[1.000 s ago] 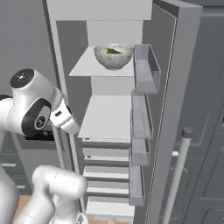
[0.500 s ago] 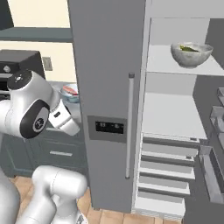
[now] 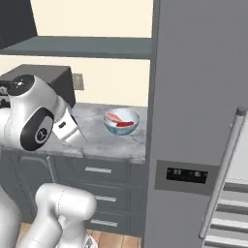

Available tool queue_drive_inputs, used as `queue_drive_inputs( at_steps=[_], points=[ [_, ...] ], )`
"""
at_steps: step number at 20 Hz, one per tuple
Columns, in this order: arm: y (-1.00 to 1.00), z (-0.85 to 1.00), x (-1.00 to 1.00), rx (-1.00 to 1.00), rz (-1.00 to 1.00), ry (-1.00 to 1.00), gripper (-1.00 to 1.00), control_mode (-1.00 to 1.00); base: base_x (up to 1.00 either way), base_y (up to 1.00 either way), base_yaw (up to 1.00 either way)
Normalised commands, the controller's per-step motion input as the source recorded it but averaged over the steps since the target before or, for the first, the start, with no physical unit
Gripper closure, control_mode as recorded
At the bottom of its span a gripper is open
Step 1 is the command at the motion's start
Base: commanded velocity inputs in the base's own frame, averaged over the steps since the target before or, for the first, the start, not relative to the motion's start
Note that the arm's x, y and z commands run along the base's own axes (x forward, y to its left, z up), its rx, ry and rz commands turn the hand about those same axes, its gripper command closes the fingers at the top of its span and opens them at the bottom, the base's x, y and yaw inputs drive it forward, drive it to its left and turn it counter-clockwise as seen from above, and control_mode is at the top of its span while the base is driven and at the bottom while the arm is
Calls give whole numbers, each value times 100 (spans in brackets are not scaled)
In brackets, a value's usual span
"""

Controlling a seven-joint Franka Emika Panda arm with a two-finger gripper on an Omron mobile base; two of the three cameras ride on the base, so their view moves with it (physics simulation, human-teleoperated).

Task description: Place the bowl with the cucumber and lime on the top shelf of the fridge. Place the bowl with the steaks on the second highest shelf of the fridge.

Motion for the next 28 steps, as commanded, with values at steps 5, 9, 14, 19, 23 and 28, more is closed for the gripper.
queue_drive_inputs(
  at_steps=[5, 9, 14, 19, 23, 28],
  points=[
    [0, 0, 0, 0, 0, 0, -100, 100, 94, 27, -9],
    [-10, -18, 22, 0, 0, 0, -100, -100, 67, -15, -2],
    [-36, -96, 62, 4, -3, 13, -100, -100, 0, 0, 0],
    [-55, -100, 56, 11, -9, 19, -100, -100, 0, 0, 0],
    [-32, -91, 42, 4, -14, 10, -100, -100, 0, 0, 0],
    [4, -19, 49, -1, -7, 0, -100, -100, 0, 0, 0]
  ],
)
